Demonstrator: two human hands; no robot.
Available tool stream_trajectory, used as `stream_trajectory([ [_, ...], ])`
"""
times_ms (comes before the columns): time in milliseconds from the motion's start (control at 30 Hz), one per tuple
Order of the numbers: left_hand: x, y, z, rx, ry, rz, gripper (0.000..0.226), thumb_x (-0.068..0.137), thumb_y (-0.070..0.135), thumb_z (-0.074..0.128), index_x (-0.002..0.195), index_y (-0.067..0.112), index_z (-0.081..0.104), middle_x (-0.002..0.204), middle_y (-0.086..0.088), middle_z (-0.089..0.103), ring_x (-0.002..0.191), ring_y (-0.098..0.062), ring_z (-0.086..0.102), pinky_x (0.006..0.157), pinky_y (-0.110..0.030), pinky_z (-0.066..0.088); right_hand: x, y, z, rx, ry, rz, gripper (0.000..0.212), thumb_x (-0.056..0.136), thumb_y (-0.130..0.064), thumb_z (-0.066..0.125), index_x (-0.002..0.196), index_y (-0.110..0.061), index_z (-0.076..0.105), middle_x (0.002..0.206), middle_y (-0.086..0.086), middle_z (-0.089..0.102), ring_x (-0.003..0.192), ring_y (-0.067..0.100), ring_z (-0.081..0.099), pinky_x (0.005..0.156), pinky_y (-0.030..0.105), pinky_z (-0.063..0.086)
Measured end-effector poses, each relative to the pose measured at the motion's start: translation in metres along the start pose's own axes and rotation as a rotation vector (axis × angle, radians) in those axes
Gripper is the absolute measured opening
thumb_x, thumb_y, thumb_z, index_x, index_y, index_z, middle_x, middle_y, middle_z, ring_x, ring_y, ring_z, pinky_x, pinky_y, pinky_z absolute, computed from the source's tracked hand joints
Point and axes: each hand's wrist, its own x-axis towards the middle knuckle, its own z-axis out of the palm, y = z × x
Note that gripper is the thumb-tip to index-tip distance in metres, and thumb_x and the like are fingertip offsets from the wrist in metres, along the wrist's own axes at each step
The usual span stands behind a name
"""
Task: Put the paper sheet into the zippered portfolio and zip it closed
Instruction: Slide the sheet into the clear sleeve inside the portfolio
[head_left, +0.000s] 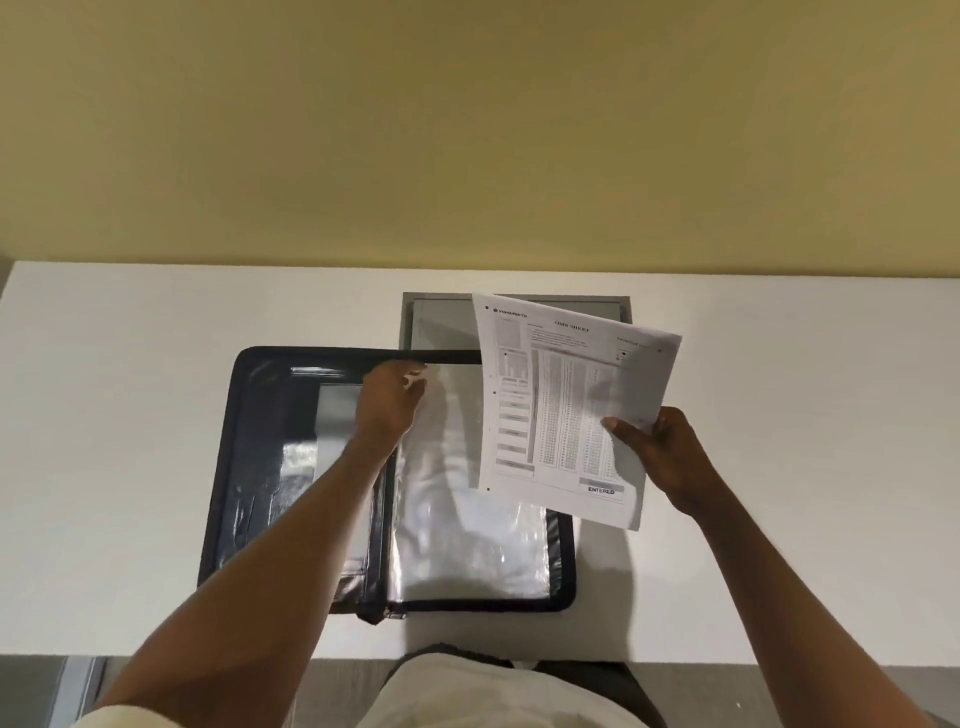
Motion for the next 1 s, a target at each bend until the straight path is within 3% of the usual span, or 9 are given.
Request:
stream_trajectory([
  [100,0.024,0.000,-0.001,0.210,-0.021,0.059,0.022,0.098,0.014,0.064,0.117,0.014,0.076,0.119,-0.009,0.071,0.110,-0.027,0.066,0.090,-0.037,0.055,0.010,-0.007,0.007,-0.034,0.050,-0.006,0.016,0.094,-0.024,0.070,0.097,-0.010,0.076,0.091,0.005,0.079,0.082,0.026,0.076,0.079,0.049,0.059],
  [200,0.037,-0.002,0.000,0.367,-0.053,0.143,0.026,0.101,0.016,0.061,0.124,0.015,0.073,0.123,-0.011,0.065,0.117,-0.031,0.060,0.092,-0.043,0.054,0.019,-0.012,0.013,-0.065,0.082,-0.020,0.017,0.093,-0.028,0.071,0.094,-0.012,0.076,0.089,0.006,0.079,0.082,0.030,0.074,0.079,0.054,0.058],
  [367,0.037,-0.003,0.000,0.386,-0.025,0.219,0.018,0.098,0.016,0.065,0.111,0.017,0.079,0.115,-0.006,0.069,0.108,-0.029,0.060,0.083,-0.044,0.056,0.032,-0.024,0.018,-0.070,0.100,-0.047,0.019,0.093,-0.029,0.071,0.093,-0.010,0.076,0.091,0.007,0.078,0.084,0.030,0.075,0.081,0.059,0.058],
  [467,0.033,-0.003,0.001,0.327,-0.027,0.174,0.012,0.097,0.014,0.065,0.098,0.014,0.077,0.105,-0.006,0.068,0.096,-0.028,0.062,0.080,-0.045,0.057,0.039,-0.034,0.020,-0.061,0.114,-0.067,0.018,0.093,-0.027,0.071,0.095,-0.010,0.076,0.093,0.006,0.079,0.086,0.028,0.075,0.082,0.057,0.059],
  [667,0.037,-0.019,0.007,0.391,-0.020,0.232,0.004,0.091,0.012,0.072,0.091,0.015,0.075,0.098,0.002,0.068,0.095,-0.022,0.056,0.066,-0.034,0.050,0.056,-0.047,0.023,-0.103,0.158,-0.111,0.027,0.092,-0.033,0.073,0.091,-0.006,0.075,0.091,0.009,0.078,0.083,0.031,0.074,0.075,0.053,0.059],
  [800,0.039,-0.020,0.006,0.396,-0.041,0.278,0.009,0.085,0.009,0.076,0.093,0.014,0.074,0.102,-0.002,0.070,0.095,-0.027,0.059,0.076,-0.041,0.053,0.065,-0.058,0.025,-0.127,0.194,-0.162,0.033,0.091,-0.034,0.074,0.088,-0.001,0.072,0.087,0.016,0.075,0.071,0.022,0.069,0.059,0.030,0.055],
  [900,0.040,-0.020,0.006,0.366,-0.096,0.302,0.018,0.084,0.014,0.078,0.099,0.018,0.071,0.103,0.002,0.072,0.098,-0.025,0.062,0.083,-0.041,0.050,0.072,-0.068,0.027,-0.163,0.191,-0.203,0.039,0.090,-0.038,0.073,0.084,0.000,0.070,0.083,0.019,0.073,0.066,0.016,0.066,0.057,0.032,0.052],
  [1000,0.044,-0.023,0.008,0.332,-0.161,0.310,0.025,0.085,0.026,0.077,0.107,0.024,0.065,0.105,0.007,0.069,0.104,-0.021,0.061,0.087,-0.040,0.045,0.079,-0.080,0.030,-0.176,0.174,-0.252,0.030,0.092,-0.033,0.072,0.084,-0.004,0.071,0.081,0.014,0.074,0.065,0.012,0.063,0.057,0.032,0.052],
])
